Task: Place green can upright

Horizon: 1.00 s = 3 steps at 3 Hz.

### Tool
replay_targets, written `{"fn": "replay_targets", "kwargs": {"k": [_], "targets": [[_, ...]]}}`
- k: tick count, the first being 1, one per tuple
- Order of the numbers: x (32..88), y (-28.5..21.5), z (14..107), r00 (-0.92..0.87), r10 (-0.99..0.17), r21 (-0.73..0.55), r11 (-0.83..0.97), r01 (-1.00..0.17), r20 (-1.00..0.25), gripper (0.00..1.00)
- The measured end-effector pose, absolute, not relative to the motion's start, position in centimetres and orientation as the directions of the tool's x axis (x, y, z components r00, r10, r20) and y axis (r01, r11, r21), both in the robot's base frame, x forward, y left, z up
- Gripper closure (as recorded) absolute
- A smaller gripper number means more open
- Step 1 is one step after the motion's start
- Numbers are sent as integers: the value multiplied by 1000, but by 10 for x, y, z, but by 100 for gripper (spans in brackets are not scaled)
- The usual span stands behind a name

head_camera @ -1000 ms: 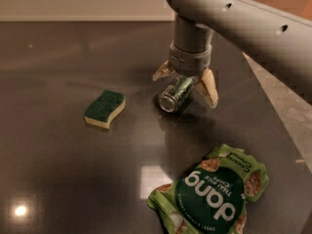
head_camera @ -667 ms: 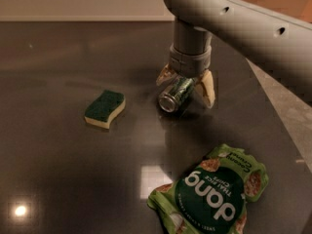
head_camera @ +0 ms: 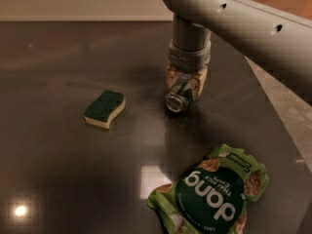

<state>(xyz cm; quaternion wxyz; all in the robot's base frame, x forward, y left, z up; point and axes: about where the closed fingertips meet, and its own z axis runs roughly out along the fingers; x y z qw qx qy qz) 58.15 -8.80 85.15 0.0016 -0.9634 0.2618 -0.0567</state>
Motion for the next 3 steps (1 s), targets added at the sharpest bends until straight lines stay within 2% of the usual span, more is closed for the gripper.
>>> {"fn": "replay_targets", "kwargs": {"k": [1,2,3], "targets": [[583,-87,860,866,-476,-56,-879,-473,152,84],[582,-84,879,872,-425,-115,-905,-410,244,100],[581,-78,903,870,-370,-200,-926,-319,326,100]]}}
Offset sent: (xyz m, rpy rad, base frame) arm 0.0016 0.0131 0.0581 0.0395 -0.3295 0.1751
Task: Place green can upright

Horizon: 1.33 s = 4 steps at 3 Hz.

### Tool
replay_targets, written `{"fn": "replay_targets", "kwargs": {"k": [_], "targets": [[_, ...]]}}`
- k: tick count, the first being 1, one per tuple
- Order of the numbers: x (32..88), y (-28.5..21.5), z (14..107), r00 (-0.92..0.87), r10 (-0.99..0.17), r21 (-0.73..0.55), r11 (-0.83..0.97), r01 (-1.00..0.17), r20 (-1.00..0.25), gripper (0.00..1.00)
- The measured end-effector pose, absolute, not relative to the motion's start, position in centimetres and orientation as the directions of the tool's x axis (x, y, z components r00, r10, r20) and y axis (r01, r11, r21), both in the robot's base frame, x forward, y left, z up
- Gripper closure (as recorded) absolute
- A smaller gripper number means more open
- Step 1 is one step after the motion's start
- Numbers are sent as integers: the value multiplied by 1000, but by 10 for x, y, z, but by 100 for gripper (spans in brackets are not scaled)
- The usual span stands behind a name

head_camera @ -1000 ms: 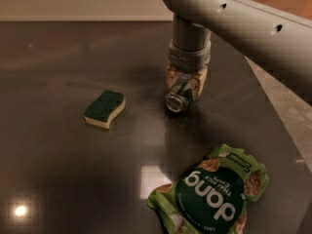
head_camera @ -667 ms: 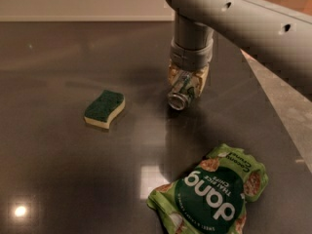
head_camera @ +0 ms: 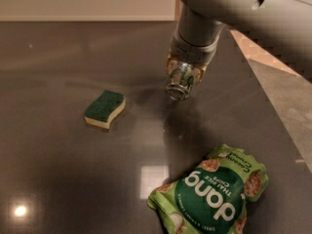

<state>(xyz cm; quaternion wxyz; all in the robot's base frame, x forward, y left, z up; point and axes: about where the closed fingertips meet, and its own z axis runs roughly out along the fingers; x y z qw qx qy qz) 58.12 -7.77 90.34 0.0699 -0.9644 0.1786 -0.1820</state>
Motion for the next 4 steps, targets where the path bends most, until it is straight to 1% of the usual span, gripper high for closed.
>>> {"fn": "replay_targets", "kwargs": {"k": [1,2,3,4], "targets": [[581,-78,903,870,-370,-199,-926,-320,326,100],[584,-79,908,879,-320,-191,-945,-267,355,100],[586,-76,916,885,-198,-177,-975,-134,422,100],[589,-67,921,881,-51,-177,-984,38,470,100]]}}
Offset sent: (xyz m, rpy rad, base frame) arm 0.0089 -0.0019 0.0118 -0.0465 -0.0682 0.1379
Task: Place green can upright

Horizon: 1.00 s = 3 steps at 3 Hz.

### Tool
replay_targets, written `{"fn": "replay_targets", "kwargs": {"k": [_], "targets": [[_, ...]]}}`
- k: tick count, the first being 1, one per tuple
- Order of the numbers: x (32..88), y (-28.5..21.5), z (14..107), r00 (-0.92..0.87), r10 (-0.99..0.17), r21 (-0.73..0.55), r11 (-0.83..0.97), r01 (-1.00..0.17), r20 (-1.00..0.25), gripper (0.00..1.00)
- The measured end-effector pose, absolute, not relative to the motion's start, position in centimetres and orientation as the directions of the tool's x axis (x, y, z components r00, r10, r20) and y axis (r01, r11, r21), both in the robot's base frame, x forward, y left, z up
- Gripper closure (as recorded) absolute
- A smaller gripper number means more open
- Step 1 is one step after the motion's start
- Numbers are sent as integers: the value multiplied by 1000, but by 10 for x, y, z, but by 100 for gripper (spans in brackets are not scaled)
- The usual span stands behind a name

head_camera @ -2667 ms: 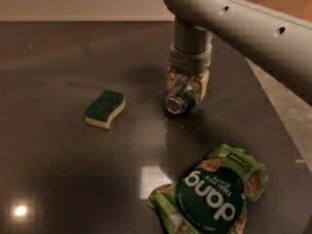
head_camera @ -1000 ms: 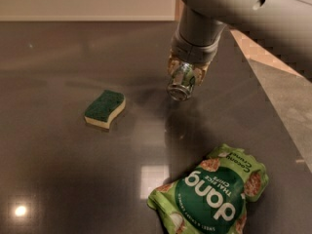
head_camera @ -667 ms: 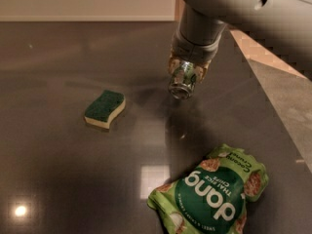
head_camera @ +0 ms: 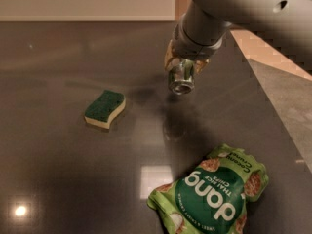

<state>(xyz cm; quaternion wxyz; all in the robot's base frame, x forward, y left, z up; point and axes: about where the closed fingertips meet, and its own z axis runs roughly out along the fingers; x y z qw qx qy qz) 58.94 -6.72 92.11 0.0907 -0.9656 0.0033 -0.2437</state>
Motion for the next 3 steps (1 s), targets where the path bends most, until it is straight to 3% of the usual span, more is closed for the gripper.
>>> {"fn": "replay_targets", "kwargs": {"k": [3], "targets": [[573,-40,935,794,234,-294,-841,455,560,100]]}}
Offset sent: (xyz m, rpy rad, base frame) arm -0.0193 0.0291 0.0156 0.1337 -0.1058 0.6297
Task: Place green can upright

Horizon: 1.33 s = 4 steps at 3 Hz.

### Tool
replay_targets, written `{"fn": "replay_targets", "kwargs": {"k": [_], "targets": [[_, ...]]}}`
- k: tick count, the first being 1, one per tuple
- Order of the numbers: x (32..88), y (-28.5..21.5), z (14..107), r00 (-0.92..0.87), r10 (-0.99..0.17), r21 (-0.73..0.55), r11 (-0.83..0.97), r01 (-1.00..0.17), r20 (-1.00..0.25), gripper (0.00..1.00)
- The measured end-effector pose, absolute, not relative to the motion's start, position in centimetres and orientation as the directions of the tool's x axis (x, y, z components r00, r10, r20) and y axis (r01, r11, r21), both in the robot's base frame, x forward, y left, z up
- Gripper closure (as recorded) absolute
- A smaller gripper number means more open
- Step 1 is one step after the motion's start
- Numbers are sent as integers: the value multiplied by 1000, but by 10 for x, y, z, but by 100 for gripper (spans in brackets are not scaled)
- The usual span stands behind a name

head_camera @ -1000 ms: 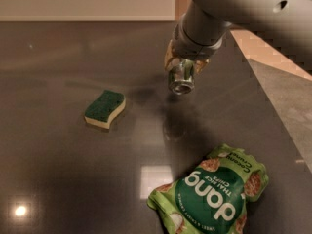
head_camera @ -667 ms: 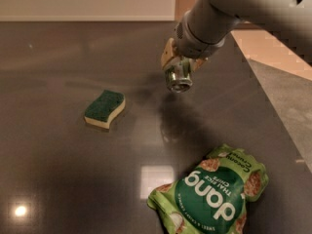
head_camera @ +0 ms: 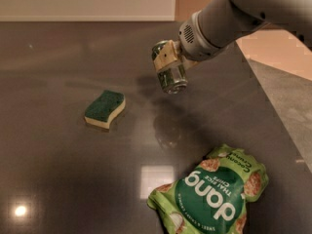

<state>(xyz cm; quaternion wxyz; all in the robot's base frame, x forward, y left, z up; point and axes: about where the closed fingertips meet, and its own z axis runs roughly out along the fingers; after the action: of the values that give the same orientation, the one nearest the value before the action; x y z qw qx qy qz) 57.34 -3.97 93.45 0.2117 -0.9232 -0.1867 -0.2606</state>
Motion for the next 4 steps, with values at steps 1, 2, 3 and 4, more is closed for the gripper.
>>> {"fn": "replay_targets", "kwargs": {"k": [1,2,3,4], "targets": [[564,-36,940,716,289,-300,-762,573,635,100],[559,-31,948,619,320,-286,-675,681,717,100],[554,-29,953,507,349,-236,-588,773,788,100],[550,-30,958,427,358,-204,-518,831,830,100]]}}
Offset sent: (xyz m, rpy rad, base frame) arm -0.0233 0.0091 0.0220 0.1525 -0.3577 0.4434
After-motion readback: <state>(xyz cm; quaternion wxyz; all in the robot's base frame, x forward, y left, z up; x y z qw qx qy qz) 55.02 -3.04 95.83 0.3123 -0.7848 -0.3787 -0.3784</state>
